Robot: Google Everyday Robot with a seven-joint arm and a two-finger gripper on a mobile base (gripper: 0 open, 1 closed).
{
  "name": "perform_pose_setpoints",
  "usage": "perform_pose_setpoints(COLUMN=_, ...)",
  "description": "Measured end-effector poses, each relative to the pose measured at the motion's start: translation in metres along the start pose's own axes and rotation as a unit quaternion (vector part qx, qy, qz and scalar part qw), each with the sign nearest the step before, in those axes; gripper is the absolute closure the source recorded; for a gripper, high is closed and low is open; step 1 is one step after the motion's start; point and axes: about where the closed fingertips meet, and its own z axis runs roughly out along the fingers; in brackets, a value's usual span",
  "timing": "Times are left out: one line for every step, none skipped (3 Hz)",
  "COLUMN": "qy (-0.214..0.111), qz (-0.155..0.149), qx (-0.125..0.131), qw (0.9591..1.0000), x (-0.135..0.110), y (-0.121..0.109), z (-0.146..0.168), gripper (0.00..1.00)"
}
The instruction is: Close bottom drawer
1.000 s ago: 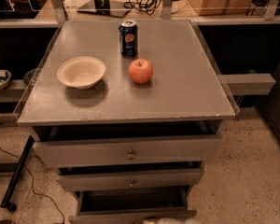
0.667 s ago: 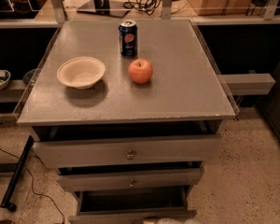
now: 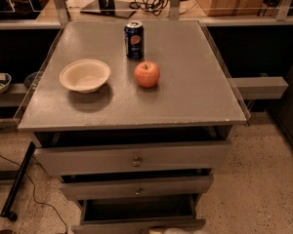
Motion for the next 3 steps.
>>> perform_pose_setpoints(qy=-0.011, qz=-0.008, qx=0.0, qw=0.9999, x=-0.0079, y=0.0037, z=-0.0003, gripper=1.0)
perform_pose_setpoints(qy=-0.018, qz=-0.004, qx=-0.001, qw=0.9998, x=-0.0132, y=0.0031, z=0.0035, gripper=1.0)
perform_pose_setpoints(qy=-0.021, qz=-0.004, qx=-0.001, qw=0.9998, x=-0.0119, y=0.0047, z=0.0034, gripper=1.0)
